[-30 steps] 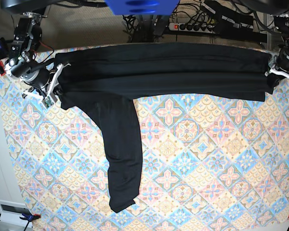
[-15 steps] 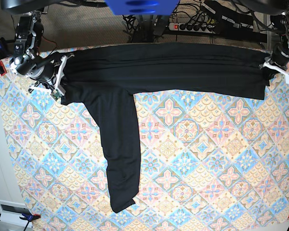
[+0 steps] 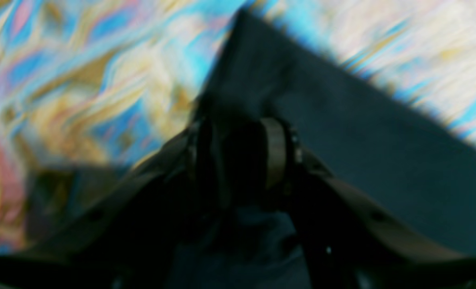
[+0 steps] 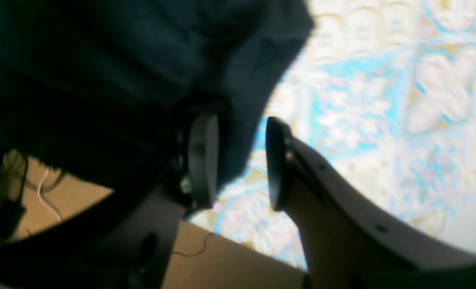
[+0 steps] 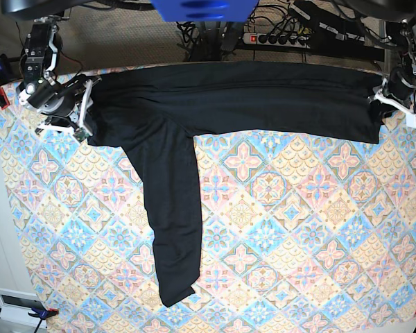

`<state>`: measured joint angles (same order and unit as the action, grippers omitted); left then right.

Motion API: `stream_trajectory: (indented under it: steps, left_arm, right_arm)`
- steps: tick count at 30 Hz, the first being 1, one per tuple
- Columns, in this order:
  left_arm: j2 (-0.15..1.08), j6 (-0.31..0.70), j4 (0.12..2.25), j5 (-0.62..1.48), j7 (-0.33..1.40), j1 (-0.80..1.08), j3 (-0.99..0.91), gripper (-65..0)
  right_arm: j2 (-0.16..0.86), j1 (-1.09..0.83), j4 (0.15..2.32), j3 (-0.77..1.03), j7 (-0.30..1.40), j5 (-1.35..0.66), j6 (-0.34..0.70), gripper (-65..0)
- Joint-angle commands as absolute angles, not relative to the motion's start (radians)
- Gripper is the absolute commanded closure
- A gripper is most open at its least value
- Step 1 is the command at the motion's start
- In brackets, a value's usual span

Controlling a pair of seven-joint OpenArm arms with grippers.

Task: Layout the t-shirt on the table in an organized manner, then fold the t-shirt properly
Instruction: 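Lift the shirt side edges with both grippers and fold them over toward the collar, then release with the right gripper and grasp the hanging sleeve end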

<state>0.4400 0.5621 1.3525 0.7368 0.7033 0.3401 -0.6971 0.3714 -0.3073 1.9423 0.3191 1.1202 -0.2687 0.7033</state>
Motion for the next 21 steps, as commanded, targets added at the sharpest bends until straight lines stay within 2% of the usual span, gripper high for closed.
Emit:
stream_trajectory:
  steps: [1, 5, 12, 16, 21]
  left_arm:
    - [0.450, 0.564, 1.382, 0.751, 0.682, 0.334, -0.736, -18.9]
    - [0.389, 0.564, 1.412, 0.751, 0.687, 0.272, -0.837, -19.0]
    - [0.386, 0.564, 1.412, 0.746, 0.688, 0.202, -0.845, -19.2]
    - [0.384, 0.564, 1.412, 0.742, 0.688, 0.163, -0.845, -19.2]
    - [0.384, 0.564, 1.411, 0.742, 0.688, 0.142, -0.816, -19.2]
  right_arm:
    - [0.384, -0.295, 1.972, 0.349, 1.115, -0.269, 0.698, -19.3]
    - [0.309, -0.199, 1.975, 0.357, 1.116, -0.269, 0.698, -19.3]
    - [0.257, 0.045, 1.951, 0.232, 1.119, -0.266, 0.698, -19.6]
    - [0.231, 0.214, 1.810, 0.168, 1.115, -0.265, 0.698, -19.6]
    - [0.139, 0.332, 1.554, 0.151, 1.046, -0.263, 0.698, -19.6]
